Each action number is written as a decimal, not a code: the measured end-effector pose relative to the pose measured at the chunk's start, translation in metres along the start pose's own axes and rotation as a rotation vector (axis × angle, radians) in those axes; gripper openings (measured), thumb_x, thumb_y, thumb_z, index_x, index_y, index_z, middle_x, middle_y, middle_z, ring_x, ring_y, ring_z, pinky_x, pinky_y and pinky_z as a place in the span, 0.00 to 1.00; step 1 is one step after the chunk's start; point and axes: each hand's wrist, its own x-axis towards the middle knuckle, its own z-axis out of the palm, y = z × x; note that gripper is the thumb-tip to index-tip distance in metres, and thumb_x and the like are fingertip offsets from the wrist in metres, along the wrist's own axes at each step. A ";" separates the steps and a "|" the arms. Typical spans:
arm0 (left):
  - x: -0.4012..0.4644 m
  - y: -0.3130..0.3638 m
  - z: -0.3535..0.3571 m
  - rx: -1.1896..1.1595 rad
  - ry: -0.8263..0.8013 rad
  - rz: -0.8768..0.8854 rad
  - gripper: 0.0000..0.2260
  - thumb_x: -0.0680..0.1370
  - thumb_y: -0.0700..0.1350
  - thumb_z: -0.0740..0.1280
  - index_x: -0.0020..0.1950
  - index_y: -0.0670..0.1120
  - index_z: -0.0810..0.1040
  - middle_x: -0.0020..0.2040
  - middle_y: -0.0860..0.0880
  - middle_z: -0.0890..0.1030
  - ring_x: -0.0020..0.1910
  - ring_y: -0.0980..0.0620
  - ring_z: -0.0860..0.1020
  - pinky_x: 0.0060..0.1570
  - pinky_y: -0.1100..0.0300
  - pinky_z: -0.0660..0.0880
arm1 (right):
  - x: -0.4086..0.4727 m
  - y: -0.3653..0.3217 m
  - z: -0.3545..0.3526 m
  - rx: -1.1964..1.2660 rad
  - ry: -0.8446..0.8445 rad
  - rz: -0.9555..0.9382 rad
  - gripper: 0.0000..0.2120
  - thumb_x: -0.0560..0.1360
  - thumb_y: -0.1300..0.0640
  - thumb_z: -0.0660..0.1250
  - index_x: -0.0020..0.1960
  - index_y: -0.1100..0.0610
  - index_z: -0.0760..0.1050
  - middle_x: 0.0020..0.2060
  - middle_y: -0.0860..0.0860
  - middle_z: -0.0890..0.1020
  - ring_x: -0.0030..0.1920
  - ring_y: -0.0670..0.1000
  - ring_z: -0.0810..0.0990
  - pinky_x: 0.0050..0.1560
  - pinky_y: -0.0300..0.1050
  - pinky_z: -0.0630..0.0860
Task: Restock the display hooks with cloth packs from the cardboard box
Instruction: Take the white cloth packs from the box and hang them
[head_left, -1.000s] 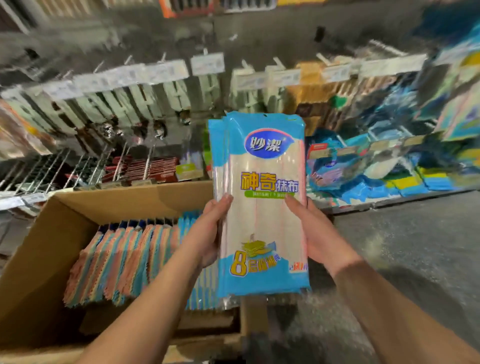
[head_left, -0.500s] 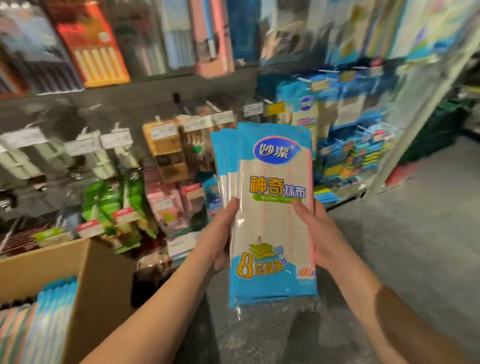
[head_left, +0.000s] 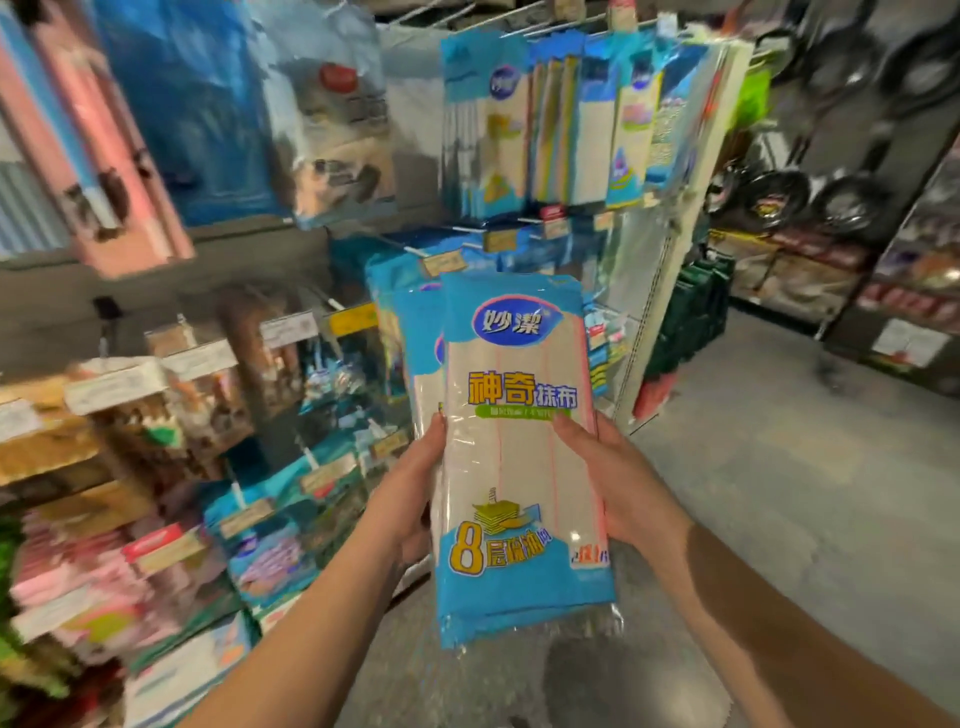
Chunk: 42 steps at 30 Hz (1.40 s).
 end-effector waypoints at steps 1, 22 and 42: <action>0.023 0.003 0.007 -0.009 -0.001 0.012 0.26 0.79 0.61 0.61 0.72 0.49 0.75 0.66 0.41 0.80 0.64 0.38 0.79 0.64 0.40 0.73 | 0.021 -0.010 -0.010 -0.038 0.007 -0.022 0.14 0.78 0.51 0.68 0.63 0.47 0.75 0.54 0.51 0.85 0.53 0.54 0.85 0.54 0.59 0.80; 0.324 0.113 0.096 -0.009 0.131 0.193 0.23 0.79 0.58 0.60 0.71 0.49 0.75 0.63 0.41 0.82 0.61 0.39 0.81 0.58 0.42 0.78 | 0.410 -0.274 -0.102 -0.436 -0.046 -0.476 0.14 0.77 0.55 0.70 0.60 0.48 0.71 0.57 0.57 0.80 0.47 0.54 0.82 0.46 0.49 0.78; 0.502 0.207 0.202 0.034 0.455 0.570 0.24 0.77 0.60 0.64 0.68 0.49 0.78 0.63 0.42 0.82 0.63 0.39 0.80 0.67 0.36 0.71 | 0.606 -0.442 -0.095 0.001 -0.600 -0.570 0.22 0.75 0.69 0.67 0.65 0.53 0.74 0.61 0.55 0.79 0.49 0.53 0.84 0.47 0.49 0.82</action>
